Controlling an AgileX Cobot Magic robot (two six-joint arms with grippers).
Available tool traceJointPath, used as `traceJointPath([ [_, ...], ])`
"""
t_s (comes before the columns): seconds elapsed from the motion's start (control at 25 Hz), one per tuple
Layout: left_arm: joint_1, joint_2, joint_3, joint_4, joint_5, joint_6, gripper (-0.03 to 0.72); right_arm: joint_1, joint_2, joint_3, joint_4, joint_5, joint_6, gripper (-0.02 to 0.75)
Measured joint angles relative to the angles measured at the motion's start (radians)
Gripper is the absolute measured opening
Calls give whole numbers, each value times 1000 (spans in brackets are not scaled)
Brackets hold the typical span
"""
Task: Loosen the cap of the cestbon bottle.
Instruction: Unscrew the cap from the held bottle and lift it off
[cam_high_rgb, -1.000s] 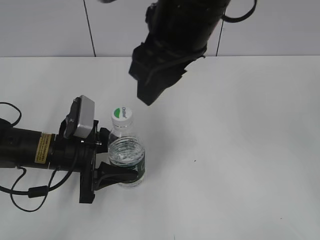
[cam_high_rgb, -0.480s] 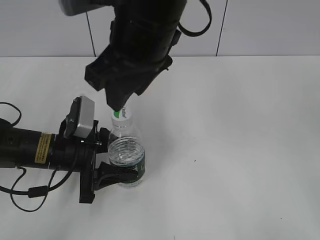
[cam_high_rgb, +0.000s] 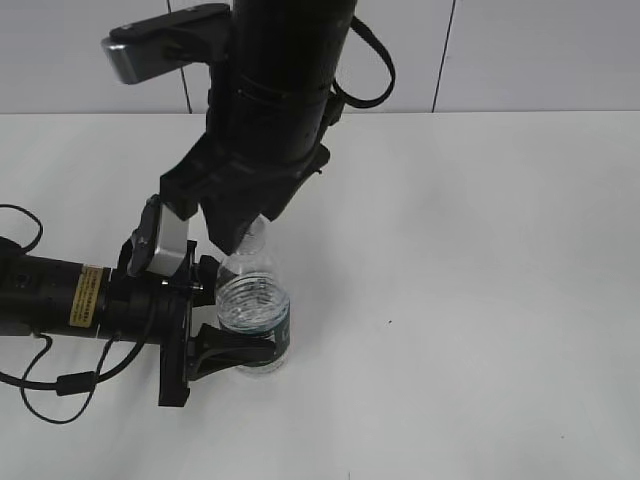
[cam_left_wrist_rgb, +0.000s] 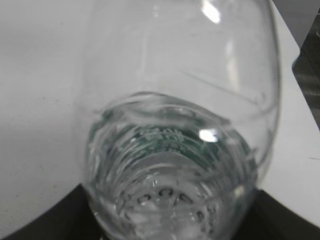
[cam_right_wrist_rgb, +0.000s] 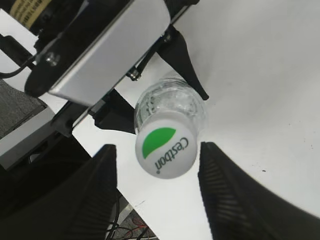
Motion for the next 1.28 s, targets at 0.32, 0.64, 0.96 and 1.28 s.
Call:
traceJointPath([
  [0.32,0,0,0,0,0,0,412,0,18,-3,-20,1,3,399],
  [0.64,0,0,0,0,0,0,412,0,28,-3,-30,1,6,367],
  [0.96,0,0,0,0,0,-1,412,1,29,-3,-29,0,-88,294],
  [1.28,0,0,0,3,1,3,412,1,29,-5,-38,0,-740,294],
])
